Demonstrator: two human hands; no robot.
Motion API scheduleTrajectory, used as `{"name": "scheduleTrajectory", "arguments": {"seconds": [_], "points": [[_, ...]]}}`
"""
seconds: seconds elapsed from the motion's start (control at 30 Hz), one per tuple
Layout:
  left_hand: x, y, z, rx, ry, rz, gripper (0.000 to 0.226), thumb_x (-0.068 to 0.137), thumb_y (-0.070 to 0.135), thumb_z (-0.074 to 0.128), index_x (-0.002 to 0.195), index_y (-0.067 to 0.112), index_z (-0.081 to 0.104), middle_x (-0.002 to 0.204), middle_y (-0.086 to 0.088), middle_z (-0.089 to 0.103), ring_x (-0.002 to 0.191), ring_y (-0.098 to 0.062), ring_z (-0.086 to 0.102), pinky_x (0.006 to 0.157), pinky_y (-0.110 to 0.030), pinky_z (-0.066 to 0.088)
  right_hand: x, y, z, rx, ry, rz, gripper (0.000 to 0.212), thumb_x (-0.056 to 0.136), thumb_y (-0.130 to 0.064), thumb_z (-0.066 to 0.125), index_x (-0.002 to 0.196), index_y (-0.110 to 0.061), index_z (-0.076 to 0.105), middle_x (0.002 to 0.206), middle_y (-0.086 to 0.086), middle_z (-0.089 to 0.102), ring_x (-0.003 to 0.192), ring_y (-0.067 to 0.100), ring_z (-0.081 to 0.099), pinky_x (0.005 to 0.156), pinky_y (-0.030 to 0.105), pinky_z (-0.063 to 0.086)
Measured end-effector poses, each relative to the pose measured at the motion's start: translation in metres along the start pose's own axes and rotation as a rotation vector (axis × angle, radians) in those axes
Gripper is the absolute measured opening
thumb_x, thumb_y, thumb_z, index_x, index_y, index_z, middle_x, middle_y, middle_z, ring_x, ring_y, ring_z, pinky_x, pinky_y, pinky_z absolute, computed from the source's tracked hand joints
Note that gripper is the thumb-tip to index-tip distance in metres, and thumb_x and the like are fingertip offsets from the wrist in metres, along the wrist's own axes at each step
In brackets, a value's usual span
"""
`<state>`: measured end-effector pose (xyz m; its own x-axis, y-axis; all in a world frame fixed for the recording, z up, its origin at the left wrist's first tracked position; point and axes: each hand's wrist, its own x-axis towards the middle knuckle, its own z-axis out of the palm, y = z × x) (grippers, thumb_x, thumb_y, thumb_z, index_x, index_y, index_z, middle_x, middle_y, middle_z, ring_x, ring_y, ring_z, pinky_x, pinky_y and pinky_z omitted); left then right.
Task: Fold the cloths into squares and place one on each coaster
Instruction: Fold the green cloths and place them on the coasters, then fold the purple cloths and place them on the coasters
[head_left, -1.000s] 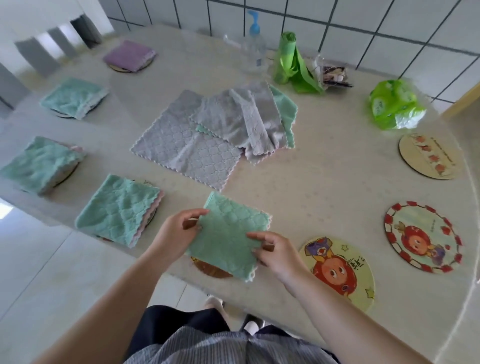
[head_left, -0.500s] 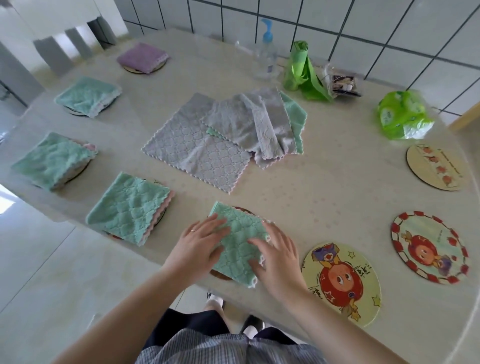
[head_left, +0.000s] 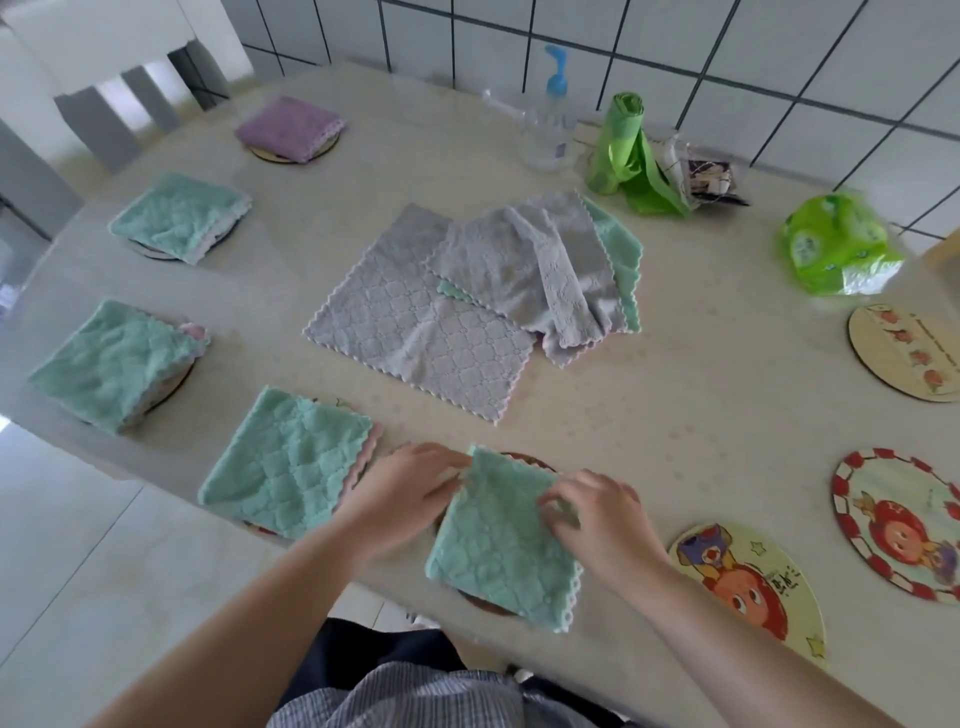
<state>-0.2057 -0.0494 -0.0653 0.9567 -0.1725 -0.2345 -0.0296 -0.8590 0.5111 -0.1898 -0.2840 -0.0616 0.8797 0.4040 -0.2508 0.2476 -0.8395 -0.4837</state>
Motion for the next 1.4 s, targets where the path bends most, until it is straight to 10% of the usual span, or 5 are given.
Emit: {"name": "scheduleTrajectory", "arguments": {"seconds": [0.17, 0.63, 1.03, 1.4], "points": [[0.046, -0.072, -0.056, -0.138, 0.195, -0.167, 0.026, 0.089, 0.020, 0.057, 0.114, 0.026, 0.063, 0.114, 0.005, 0.061, 0.104, -0.014, 0.058, 0.085, -0.025, 0.041, 0.076, -0.034, -0.009, -0.004, 0.026, 0.054, 0.023, 0.086, -0.032, 0.058, 0.108, -0.027, 0.064, 0.112, -0.009, 0.060, 0.105, 0.012, 0.055, 0.095, 0.034, 0.040], [0.102, -0.169, -0.098, 0.136, 0.178, -0.085, 0.025, 0.079, 0.018, 0.064, 0.104, 0.022, 0.067, 0.105, -0.001, 0.059, 0.103, -0.026, 0.053, 0.087, -0.038, 0.043, 0.143, -0.057, 0.016, -0.284, 0.009, 0.146, 0.025, 0.090, -0.029, 0.049, 0.114, -0.024, 0.055, 0.117, -0.003, 0.050, 0.110, 0.018, 0.046, 0.094, 0.032, 0.037], [0.160, -0.139, -0.151, 0.075, 0.270, -0.138, 0.013, 0.091, 0.025, 0.041, 0.101, 0.019, 0.049, 0.084, -0.008, 0.068, 0.076, -0.032, 0.062, 0.061, -0.035, 0.047, 0.191, -0.076, -0.079, 0.051, 0.278, 0.310, 0.006, 0.094, -0.028, 0.041, 0.094, -0.024, 0.045, 0.068, -0.005, 0.061, 0.065, 0.019, 0.060, 0.061, 0.034, 0.050], [0.197, -0.054, -0.276, 0.021, 0.692, 0.206, 0.023, 0.079, 0.008, 0.056, 0.100, 0.017, 0.060, 0.099, -0.005, 0.060, 0.084, -0.029, 0.058, 0.070, -0.035, 0.044, 0.220, -0.097, -0.213, 0.050, 0.635, 0.019, 0.028, 0.084, -0.012, 0.062, 0.111, -0.018, 0.058, 0.109, -0.006, 0.060, 0.096, 0.010, 0.054, 0.082, 0.023, 0.038]]}}
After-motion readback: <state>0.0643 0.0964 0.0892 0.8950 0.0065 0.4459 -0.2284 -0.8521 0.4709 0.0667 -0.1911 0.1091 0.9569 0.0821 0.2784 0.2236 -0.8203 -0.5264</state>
